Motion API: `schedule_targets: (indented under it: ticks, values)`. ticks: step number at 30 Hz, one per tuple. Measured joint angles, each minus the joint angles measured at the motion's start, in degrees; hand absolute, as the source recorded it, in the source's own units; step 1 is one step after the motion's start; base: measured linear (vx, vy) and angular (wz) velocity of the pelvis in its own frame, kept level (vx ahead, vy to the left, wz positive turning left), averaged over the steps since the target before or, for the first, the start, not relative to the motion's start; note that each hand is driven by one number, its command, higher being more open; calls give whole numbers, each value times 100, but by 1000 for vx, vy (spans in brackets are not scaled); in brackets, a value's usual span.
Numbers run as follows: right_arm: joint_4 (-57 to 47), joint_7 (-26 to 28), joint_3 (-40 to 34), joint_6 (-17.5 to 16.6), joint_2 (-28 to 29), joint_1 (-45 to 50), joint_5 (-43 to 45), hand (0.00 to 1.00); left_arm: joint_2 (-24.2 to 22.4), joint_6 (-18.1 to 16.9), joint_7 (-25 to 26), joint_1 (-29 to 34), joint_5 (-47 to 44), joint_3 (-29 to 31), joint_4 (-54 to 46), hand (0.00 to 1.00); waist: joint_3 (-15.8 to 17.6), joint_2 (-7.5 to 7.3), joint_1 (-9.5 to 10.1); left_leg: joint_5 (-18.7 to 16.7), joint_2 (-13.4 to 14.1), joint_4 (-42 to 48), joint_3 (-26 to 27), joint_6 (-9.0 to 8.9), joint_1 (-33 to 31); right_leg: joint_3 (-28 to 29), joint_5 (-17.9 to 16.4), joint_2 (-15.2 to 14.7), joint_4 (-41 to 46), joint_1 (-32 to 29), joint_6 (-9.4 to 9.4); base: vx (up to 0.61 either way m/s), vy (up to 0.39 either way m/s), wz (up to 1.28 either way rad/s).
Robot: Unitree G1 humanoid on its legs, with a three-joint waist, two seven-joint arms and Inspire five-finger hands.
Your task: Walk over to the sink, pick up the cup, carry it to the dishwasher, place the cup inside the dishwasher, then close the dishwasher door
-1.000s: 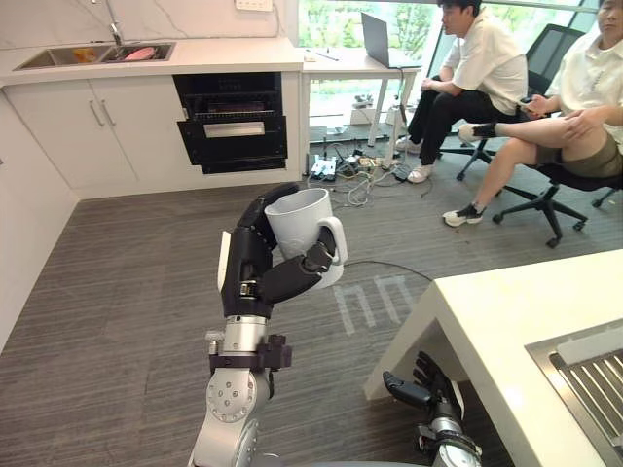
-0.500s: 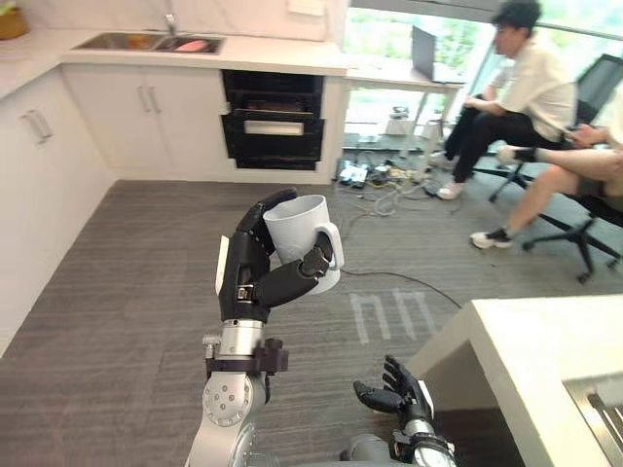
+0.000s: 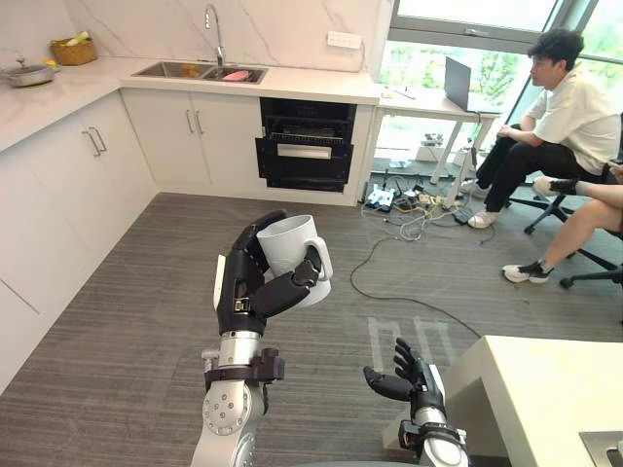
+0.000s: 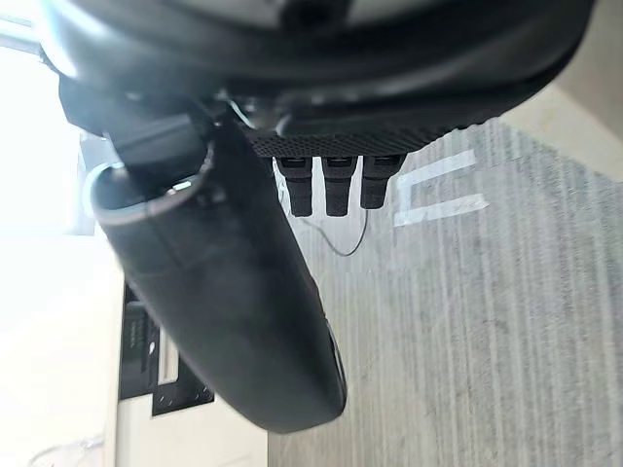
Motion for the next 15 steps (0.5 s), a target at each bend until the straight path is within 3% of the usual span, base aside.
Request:
schedule_targets:
  ticks: [7,9,10,15]
  values:
    - [595,-99,-435,158,54,234,7,90,12,86,-2,-382,-582,-74,460,30,-37,-75,-73,179,8,-451,-40,-123,313,-264,3,-112,-73,199,-33,-17,-32,8]
    - [695,-158,-560,234,55,225,12,90,96,135,-50,-456,-684,-139,483,30,-21,-103,-81,194,215,-559,398,-139,319,-452,-2,-187,-69,289,-34,-44,-77,58]
    - [802,-190,-679,239,4,153,12,90,108,135,-100,-464,-694,-176,484,30,-17,-100,-72,412,244,-559,430,-176,280,-595,-25,-242,-58,326,-23,-36,-60,71]
    - [927,-197,-747,224,-120,-221,15,90,255,135,-96,-466,-717,47,511,30,61,-83,44,499,66,-413,-116,-157,-4,-1059,-83,-378,-33,354,19,-57,-20,62]
